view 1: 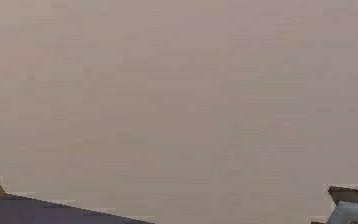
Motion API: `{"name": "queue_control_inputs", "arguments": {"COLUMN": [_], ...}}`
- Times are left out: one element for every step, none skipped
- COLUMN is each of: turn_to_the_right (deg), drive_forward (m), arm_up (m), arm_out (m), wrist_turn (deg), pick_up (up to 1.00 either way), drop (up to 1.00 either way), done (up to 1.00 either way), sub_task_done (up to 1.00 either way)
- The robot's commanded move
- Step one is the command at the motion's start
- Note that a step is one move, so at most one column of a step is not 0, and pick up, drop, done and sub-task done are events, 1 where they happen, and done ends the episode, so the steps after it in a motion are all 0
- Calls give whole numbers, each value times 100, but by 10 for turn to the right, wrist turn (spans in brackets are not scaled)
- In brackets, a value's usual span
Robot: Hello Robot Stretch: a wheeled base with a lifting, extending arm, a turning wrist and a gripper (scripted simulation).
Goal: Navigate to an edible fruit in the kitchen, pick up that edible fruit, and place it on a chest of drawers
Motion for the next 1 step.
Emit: {"name": "queue_control_inputs", "arguments": {"turn_to_the_right": [0], "drive_forward": [0], "arm_up": [26], "arm_out": [0], "wrist_turn": [0], "pick_up": [0], "drop": [0], "done": [0], "sub_task_done": [0]}}
